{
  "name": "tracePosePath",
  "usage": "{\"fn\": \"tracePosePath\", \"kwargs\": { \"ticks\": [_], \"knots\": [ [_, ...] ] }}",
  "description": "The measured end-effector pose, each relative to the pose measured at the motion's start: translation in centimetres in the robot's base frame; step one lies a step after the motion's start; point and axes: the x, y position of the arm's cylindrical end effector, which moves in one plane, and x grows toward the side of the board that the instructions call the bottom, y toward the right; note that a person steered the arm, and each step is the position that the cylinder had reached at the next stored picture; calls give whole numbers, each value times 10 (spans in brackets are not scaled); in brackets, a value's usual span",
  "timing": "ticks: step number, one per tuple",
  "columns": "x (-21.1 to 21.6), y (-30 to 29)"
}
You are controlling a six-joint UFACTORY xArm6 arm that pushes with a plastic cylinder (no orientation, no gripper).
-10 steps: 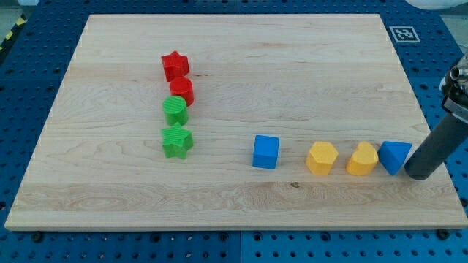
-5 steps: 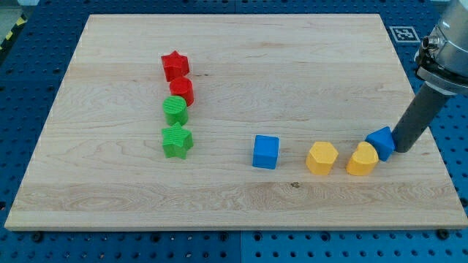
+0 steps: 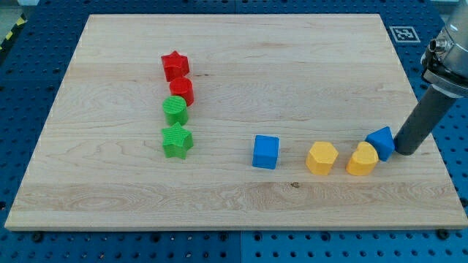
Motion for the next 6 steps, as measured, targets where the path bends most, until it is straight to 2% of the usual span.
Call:
{"fn": "tracePosePath", "kwargs": {
  "ticks": [1,2,5,6],
  "knots": [
    [20,8],
    [23,3],
    [22,-26],
    [8,-34]
  ]
}}
